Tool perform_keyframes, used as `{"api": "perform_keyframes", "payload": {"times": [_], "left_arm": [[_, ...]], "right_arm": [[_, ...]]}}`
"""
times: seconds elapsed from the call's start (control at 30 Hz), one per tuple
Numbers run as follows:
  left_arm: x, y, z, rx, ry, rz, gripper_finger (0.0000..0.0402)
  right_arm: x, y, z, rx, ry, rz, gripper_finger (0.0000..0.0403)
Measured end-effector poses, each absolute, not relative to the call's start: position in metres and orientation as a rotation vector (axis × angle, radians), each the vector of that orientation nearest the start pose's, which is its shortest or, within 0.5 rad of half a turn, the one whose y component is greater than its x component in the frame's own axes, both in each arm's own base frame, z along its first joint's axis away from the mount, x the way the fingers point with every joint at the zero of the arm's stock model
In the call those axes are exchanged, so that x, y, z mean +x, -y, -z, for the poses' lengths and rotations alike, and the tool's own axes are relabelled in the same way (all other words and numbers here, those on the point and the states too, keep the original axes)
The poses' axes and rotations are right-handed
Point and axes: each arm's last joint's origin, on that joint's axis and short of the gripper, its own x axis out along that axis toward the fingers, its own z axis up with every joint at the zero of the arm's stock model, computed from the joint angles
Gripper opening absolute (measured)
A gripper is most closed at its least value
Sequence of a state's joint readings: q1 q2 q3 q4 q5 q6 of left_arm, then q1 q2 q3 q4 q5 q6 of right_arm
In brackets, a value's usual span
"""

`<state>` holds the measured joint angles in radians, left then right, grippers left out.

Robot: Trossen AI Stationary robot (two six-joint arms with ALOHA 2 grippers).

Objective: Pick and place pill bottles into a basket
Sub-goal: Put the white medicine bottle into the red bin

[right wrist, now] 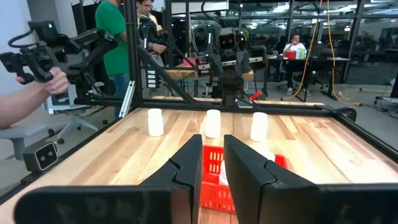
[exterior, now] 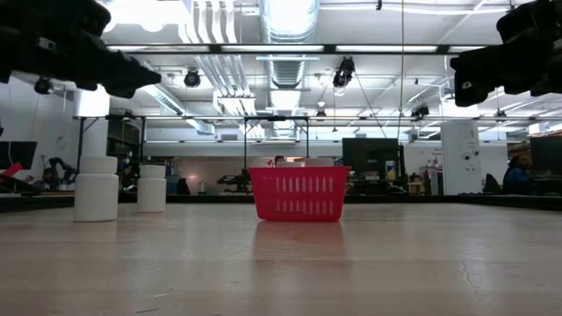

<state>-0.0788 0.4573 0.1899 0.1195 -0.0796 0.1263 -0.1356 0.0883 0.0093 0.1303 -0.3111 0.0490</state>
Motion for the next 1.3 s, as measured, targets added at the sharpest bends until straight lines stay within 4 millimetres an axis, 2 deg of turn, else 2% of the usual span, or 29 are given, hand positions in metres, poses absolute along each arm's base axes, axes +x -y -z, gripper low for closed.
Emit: {"api": "perform_keyframes", "payload": {"times": [0.2, 0.43, 0.67, 0.9, 1.3], "left_arm": [[0.143, 0.013, -0.217, 0.113, -0.161, 0.142, 0.0167], [0.162, 0.015, -0.217, 0.116, -0.327, 0.157, 0.0172], [0.184, 0.018, -0.223, 0.120, -0.387, 0.168, 0.0172], [0.203, 0.037, -0.232, 0.142, -0.432, 0.249, 0.0172], [0.219, 0.066, -0.252, 0.208, -0.633, 0.378, 0.0172]], "right_arm": [[0.101, 0.005, -0.172, 0.038, 0.045, -0.177, 0.0059], [0.101, 0.005, -0.172, 0.042, 0.044, -0.176, 0.0059], [0.101, 0.005, -0.172, 0.041, 0.044, -0.177, 0.0059], [0.101, 0.005, -0.172, 0.039, 0.045, -0.177, 0.0059], [0.101, 0.005, -0.172, 0.039, 0.045, -0.177, 0.0059]]}}
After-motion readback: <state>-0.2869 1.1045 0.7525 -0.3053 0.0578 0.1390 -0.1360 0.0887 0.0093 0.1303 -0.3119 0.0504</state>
